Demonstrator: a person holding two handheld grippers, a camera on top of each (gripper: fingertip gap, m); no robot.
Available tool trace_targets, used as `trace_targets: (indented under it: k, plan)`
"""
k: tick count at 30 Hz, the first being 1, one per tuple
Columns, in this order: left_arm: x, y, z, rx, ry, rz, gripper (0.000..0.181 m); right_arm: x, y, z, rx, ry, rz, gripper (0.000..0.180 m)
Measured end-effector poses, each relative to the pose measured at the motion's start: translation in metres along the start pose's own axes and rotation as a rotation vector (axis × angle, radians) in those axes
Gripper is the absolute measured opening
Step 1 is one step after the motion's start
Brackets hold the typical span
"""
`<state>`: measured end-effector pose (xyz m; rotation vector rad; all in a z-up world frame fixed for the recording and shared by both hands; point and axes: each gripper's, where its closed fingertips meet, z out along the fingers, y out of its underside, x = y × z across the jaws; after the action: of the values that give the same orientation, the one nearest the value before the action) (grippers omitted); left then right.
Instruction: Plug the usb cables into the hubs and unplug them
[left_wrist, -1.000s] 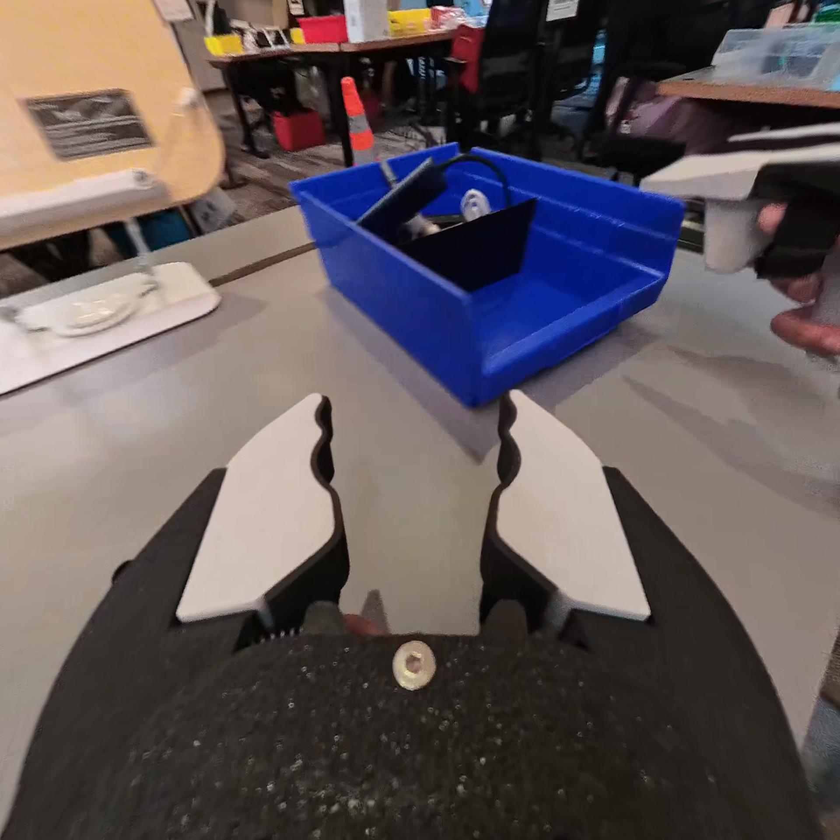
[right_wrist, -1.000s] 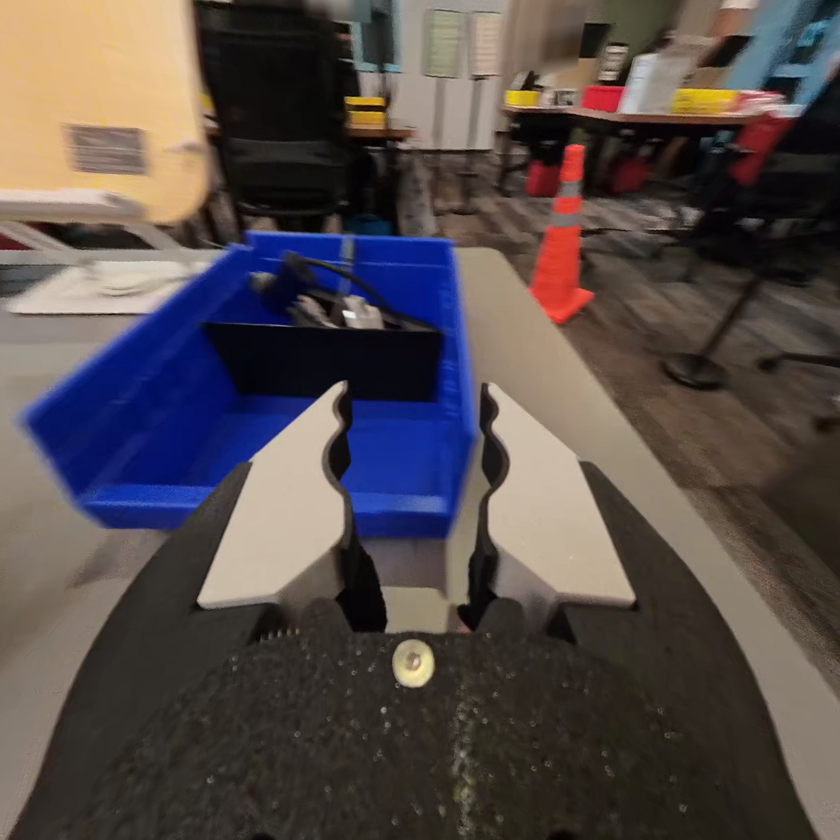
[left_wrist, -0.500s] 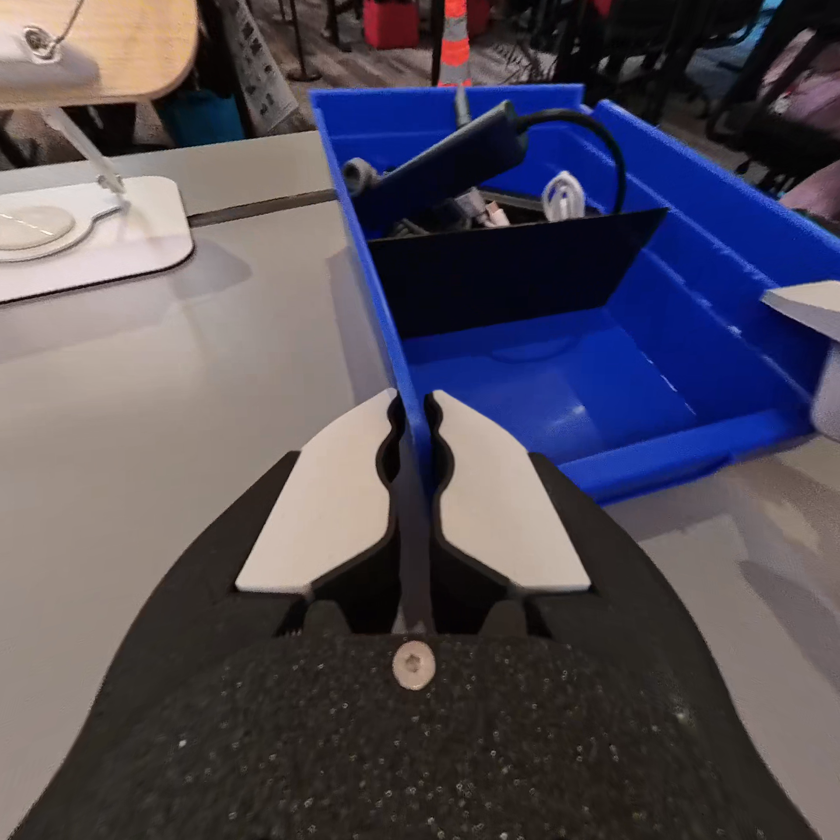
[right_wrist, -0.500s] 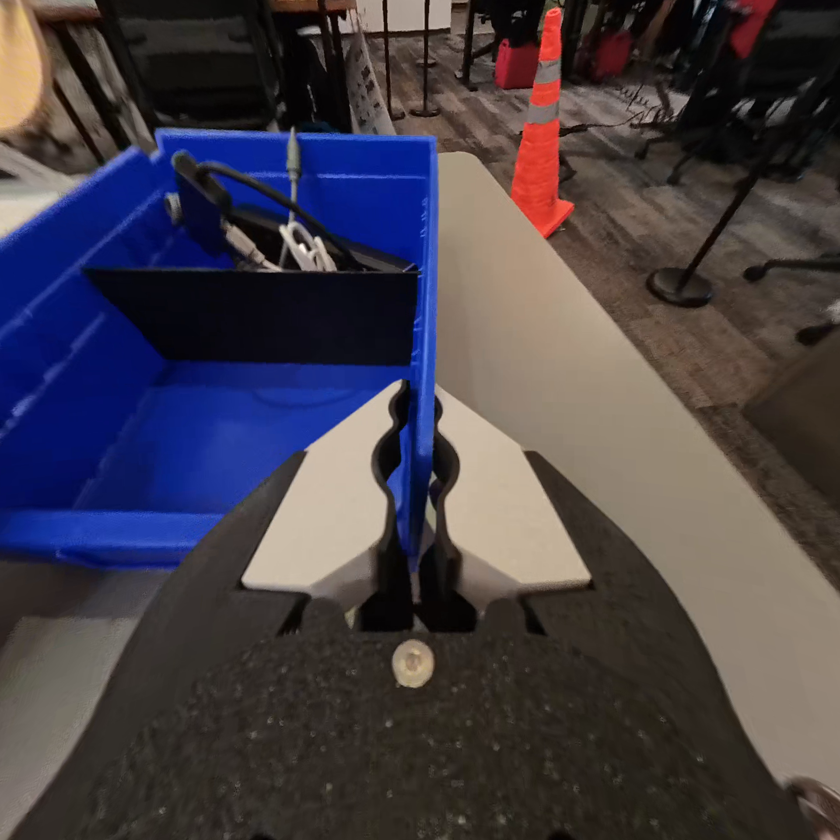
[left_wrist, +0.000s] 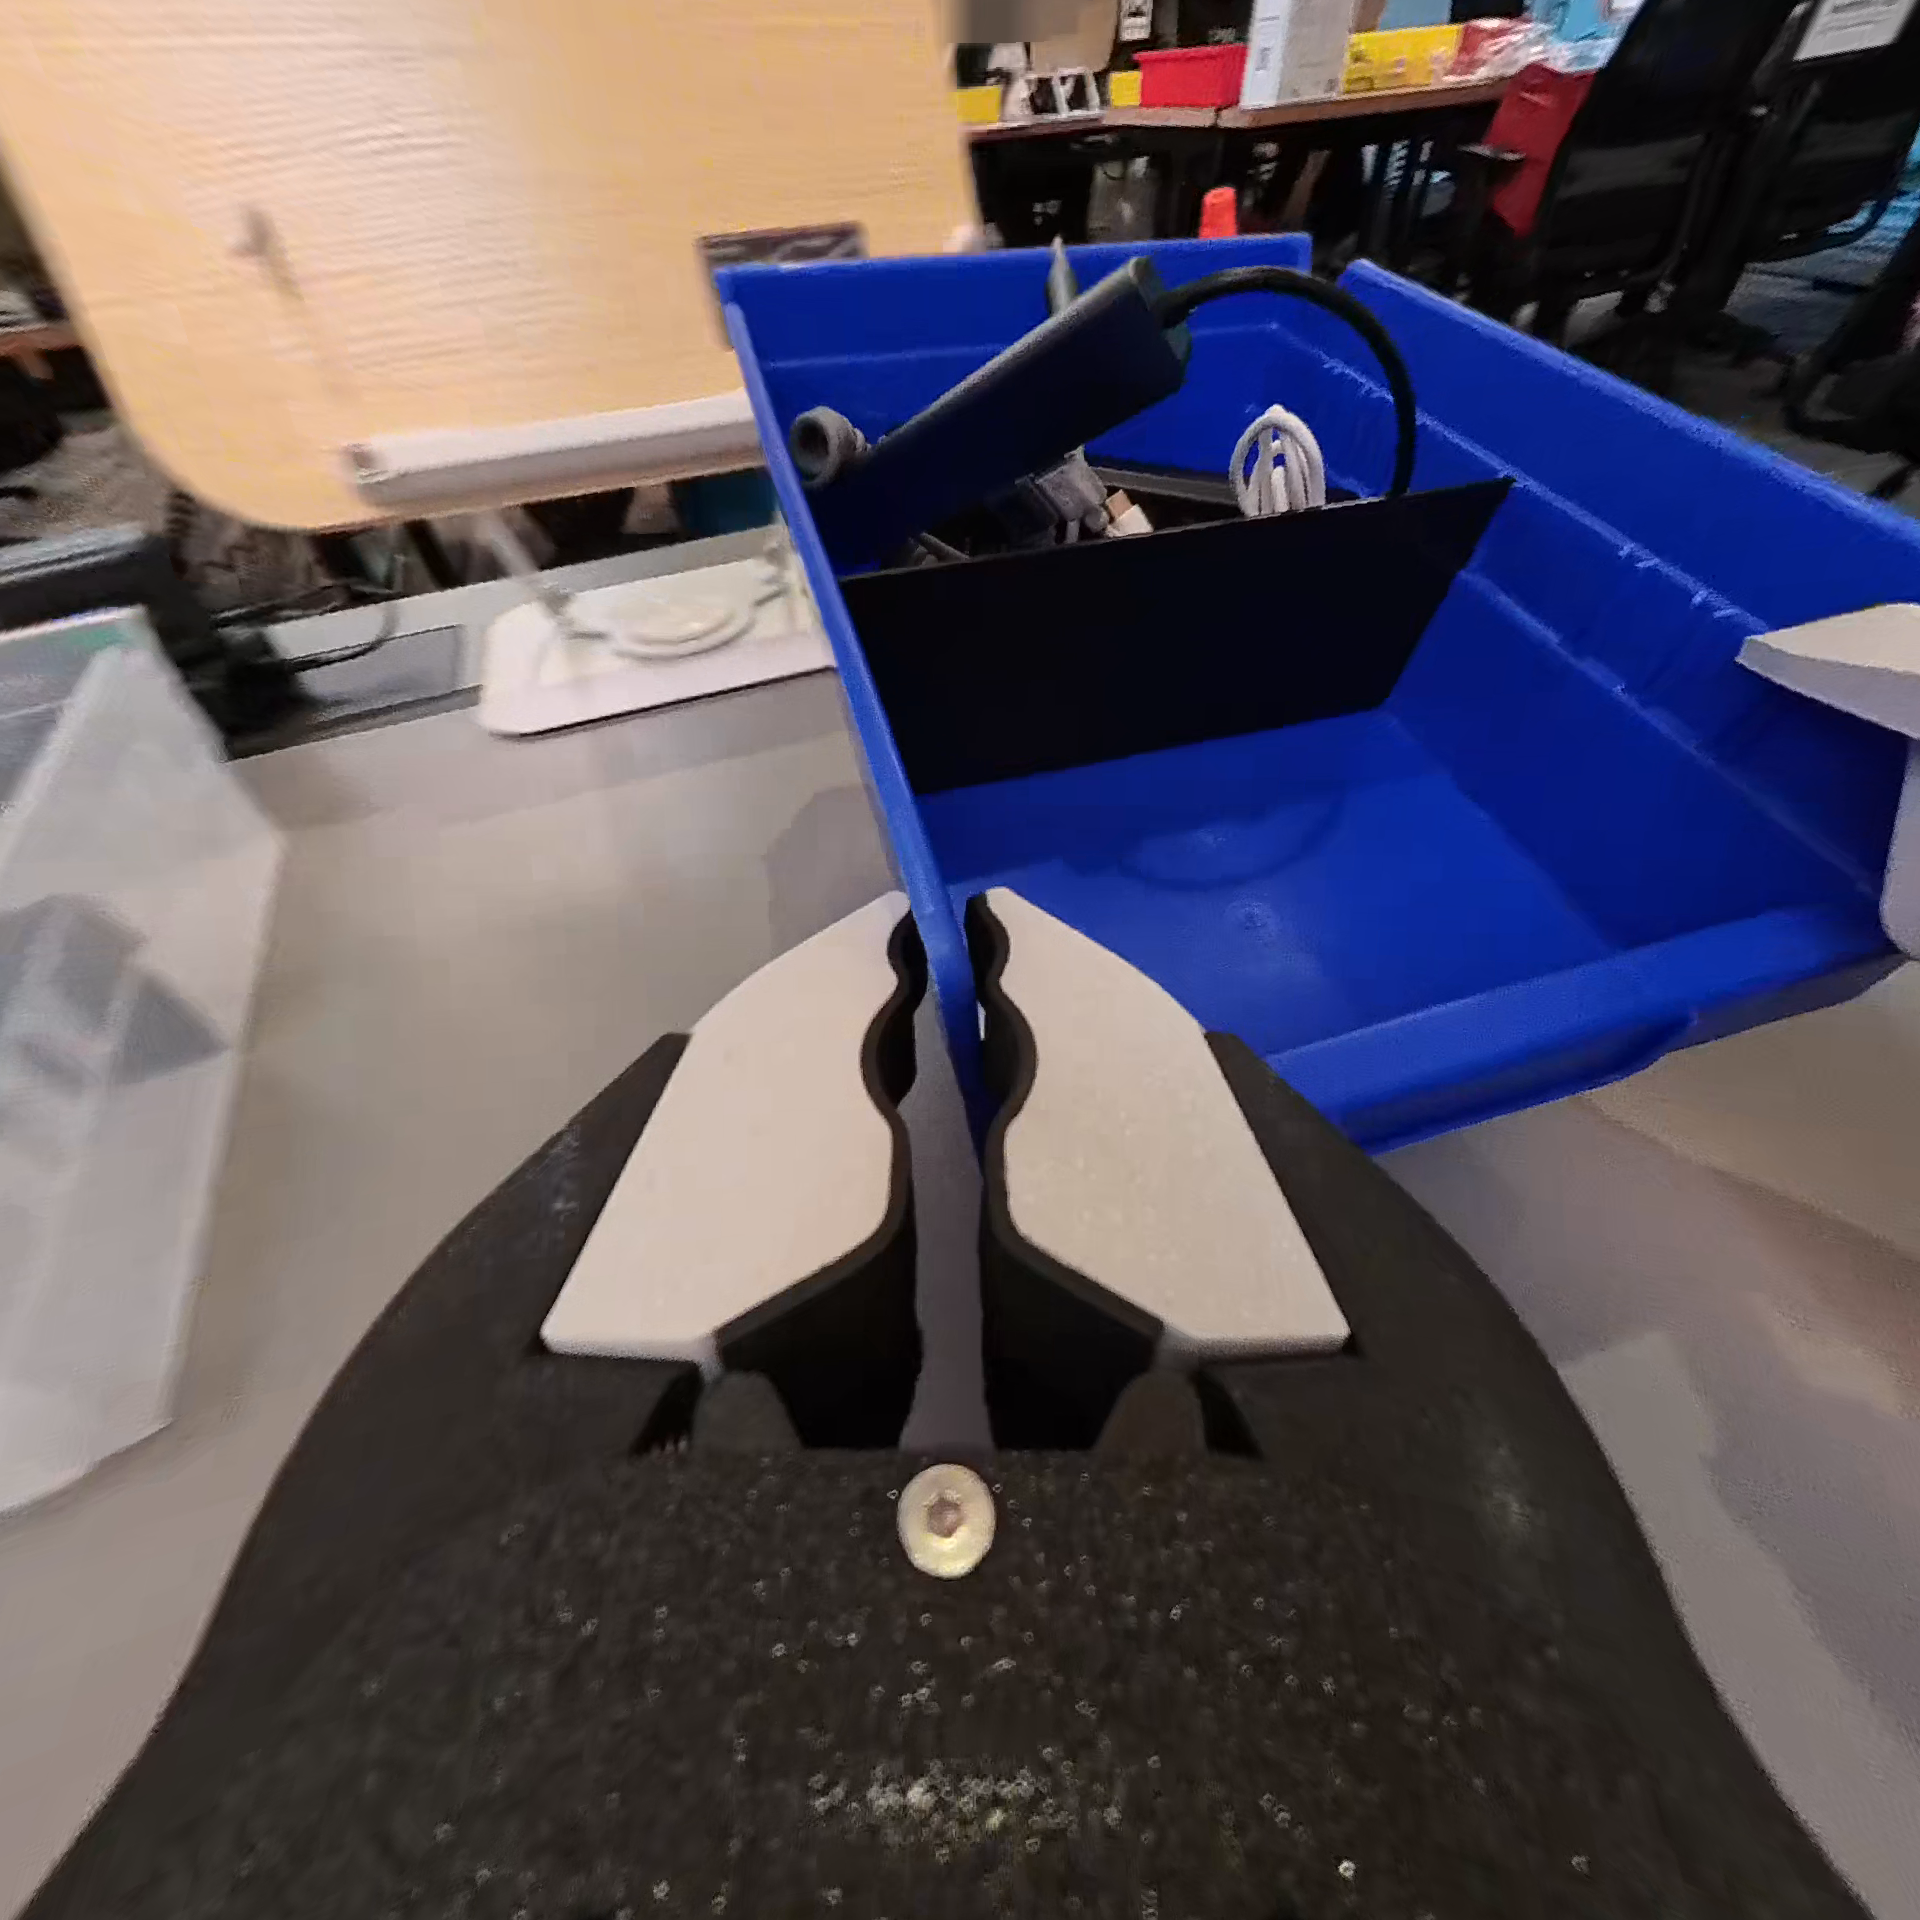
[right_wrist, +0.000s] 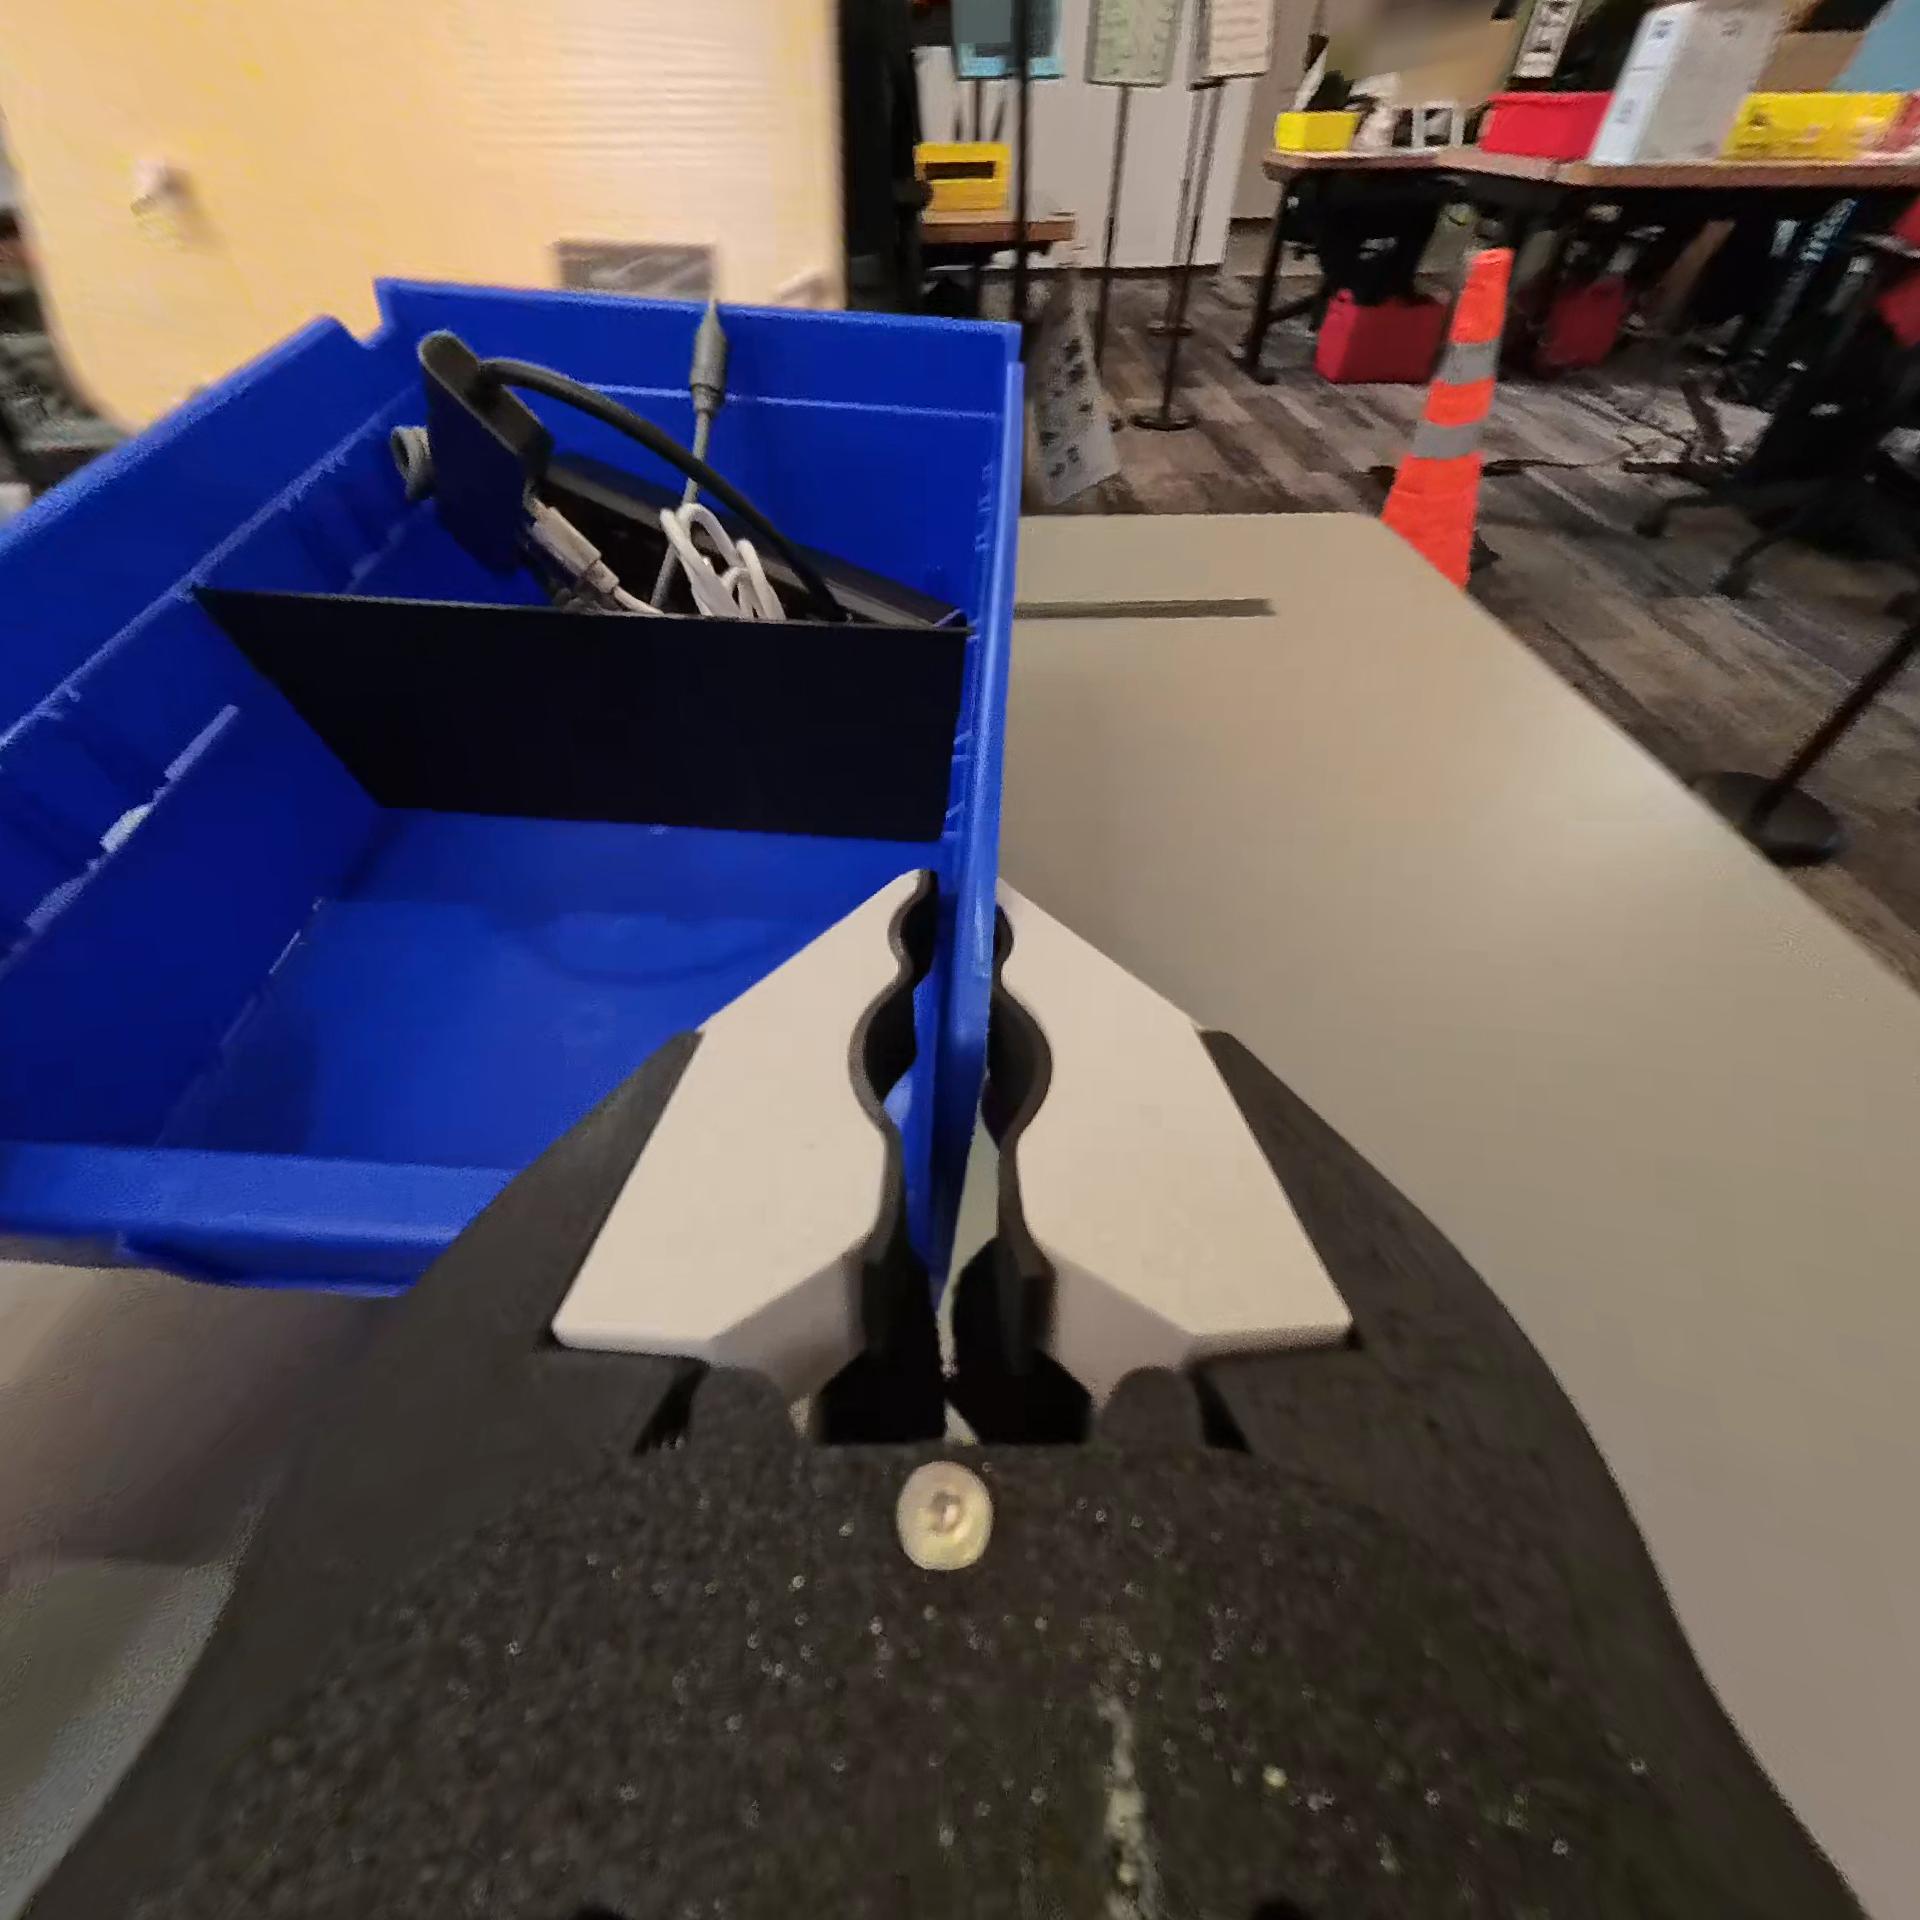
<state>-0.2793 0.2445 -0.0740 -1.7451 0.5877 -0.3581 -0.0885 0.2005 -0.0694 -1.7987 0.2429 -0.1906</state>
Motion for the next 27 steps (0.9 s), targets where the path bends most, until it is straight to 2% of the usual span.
trace_targets:
  k: [3,6,9,13,14,18,19,23,25,27]
  plan:
    - [-0.051,0.018,-0.02,-0.038,-0.073,-0.01,0.005,-0.058,0.012,0.007,-0.041,-0.067,-0.055,0.005]
    - [-0.088,0.039,-0.022,-0.089,-0.116,-0.045,0.005,-0.099,0.025,0.027,-0.087,-0.123,-0.092,0.005]
    - [-0.109,0.061,-0.014,-0.14,-0.122,-0.064,0.007,-0.121,0.035,0.043,-0.085,-0.173,-0.093,0.006]
    - [-0.114,0.061,-0.014,-0.152,-0.034,-0.108,0.01,-0.131,0.036,0.043,-0.087,-0.241,-0.179,0.013]
    - [-0.115,0.059,-0.018,-0.145,-0.012,-0.105,0.013,-0.135,0.037,0.039,-0.089,-0.301,-0.193,0.021]
    - [-0.133,0.05,-0.052,-0.101,0.044,-0.126,0.041,-0.134,0.033,0.015,-0.11,-0.514,-0.156,0.036]
    - [-0.146,0.048,-0.065,-0.083,0.024,-0.137,0.049,-0.129,0.033,0.011,-0.116,-0.543,-0.134,0.038]
    - [-0.243,0.046,-0.122,-0.013,-0.204,-0.165,0.045,-0.111,0.036,0.002,-0.141,-0.598,0.021,0.045]
    - [-0.305,0.057,-0.137,-0.071,-0.374,-0.105,0.048,-0.108,0.027,0.001,-0.105,-0.568,0.051,0.045]
    - [-0.353,0.075,-0.136,-0.15,-0.449,-0.066,0.058,-0.103,0.01,0.001,-0.012,-0.462,-0.024,0.045]
